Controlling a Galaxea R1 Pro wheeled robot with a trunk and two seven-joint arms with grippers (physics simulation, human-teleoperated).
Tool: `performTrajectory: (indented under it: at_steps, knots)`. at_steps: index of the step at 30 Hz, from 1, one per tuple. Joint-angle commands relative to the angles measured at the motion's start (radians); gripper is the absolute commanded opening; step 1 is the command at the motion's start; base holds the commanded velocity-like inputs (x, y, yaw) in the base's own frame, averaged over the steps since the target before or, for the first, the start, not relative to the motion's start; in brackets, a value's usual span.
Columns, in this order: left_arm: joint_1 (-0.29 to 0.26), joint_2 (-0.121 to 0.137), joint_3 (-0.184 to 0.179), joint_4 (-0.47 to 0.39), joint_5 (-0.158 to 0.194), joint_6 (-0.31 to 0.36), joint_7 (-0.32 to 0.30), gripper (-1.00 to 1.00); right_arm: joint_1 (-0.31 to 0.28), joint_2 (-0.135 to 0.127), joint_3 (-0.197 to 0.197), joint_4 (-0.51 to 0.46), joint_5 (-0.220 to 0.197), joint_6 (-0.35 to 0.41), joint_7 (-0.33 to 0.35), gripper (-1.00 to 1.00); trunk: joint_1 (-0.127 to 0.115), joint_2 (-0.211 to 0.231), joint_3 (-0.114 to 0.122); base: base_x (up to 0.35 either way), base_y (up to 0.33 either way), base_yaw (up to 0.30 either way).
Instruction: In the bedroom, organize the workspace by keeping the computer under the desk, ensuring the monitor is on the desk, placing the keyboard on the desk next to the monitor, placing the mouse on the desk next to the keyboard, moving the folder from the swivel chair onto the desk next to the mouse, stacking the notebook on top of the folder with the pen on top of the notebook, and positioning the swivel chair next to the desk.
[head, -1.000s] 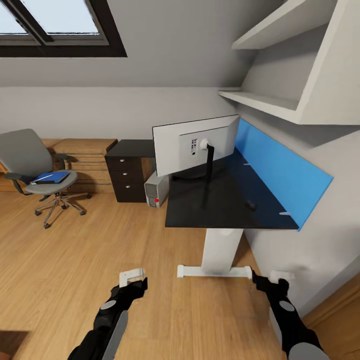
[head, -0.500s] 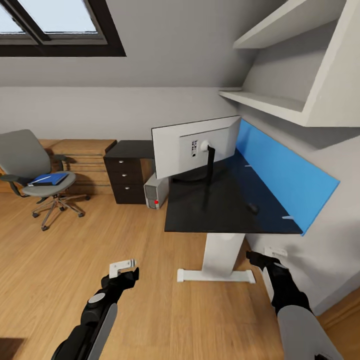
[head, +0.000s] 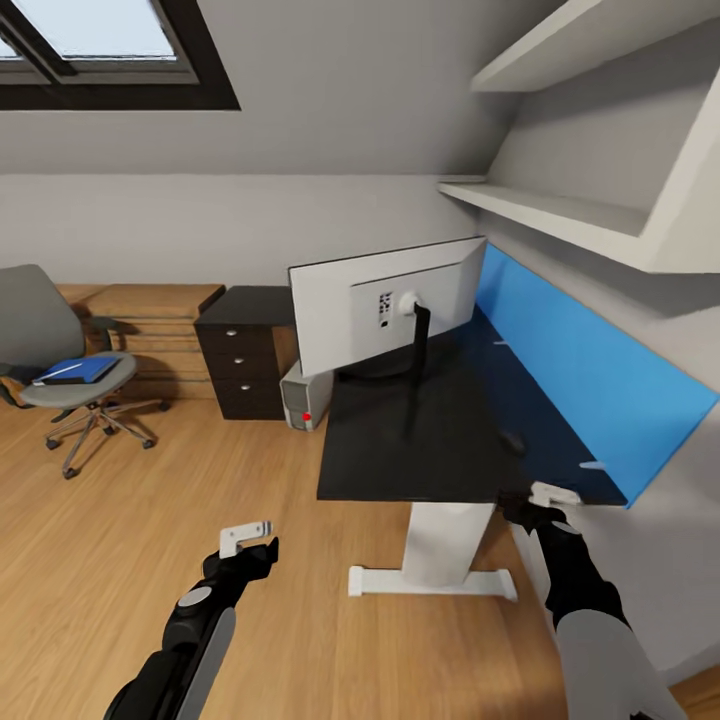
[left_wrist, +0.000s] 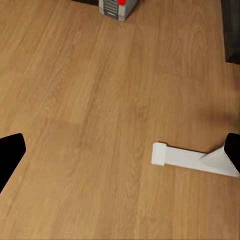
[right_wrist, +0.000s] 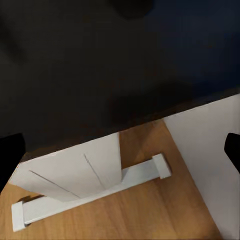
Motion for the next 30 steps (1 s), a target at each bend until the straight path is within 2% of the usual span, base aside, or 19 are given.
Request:
performTrajectory:
  at_steps: [1, 5, 12, 13, 22, 30]
  knots:
    - [-0.001, 0.000, -0.002, -0.001, 0.011, 0.004, 0.009, 1.00, -0.001, 0.001, -0.004, -0.002, 0.009, 0.005, 0.003, 1.00, 0.001, -0.001, -0.001, 0.319, -0.125, 0.000]
    - [-0.001, 0.000, -0.002, 0.000, 0.011, 0.004, 0.009, 1.00, 0.002, 0.001, -0.004, -0.003, 0.010, 0.000, 0.004, 1.00, 0.001, -0.001, -0.001, 0.319, -0.130, 0.000]
    - [-0.001, -0.001, -0.003, 0.003, 0.012, 0.005, 0.009, 1.00, 0.012, -0.001, -0.004, -0.003, 0.010, -0.052, 0.004, 1.00, 0.001, -0.001, -0.001, 0.319, -0.142, 0.000]
    - [-0.001, -0.006, -0.011, 0.005, 0.012, 0.006, 0.009, 1.00, 0.013, -0.001, -0.004, -0.003, 0.010, -0.068, 0.003, 1.00, 0.001, -0.001, -0.001, 0.319, -0.155, 0.000]
    - [-0.001, -0.015, -0.025, 0.006, 0.012, 0.006, 0.009, 1.00, 0.013, 0.002, -0.004, -0.003, 0.009, -0.075, 0.003, 1.00, 0.001, -0.001, -0.001, 0.312, -0.149, 0.000]
    - [-0.001, -0.015, -0.026, 0.006, 0.012, 0.006, 0.009, 1.00, 0.013, 0.002, -0.004, 0.000, 0.008, -0.074, 0.003, 1.00, 0.001, -0.001, -0.001, 0.231, -0.026, 0.000]
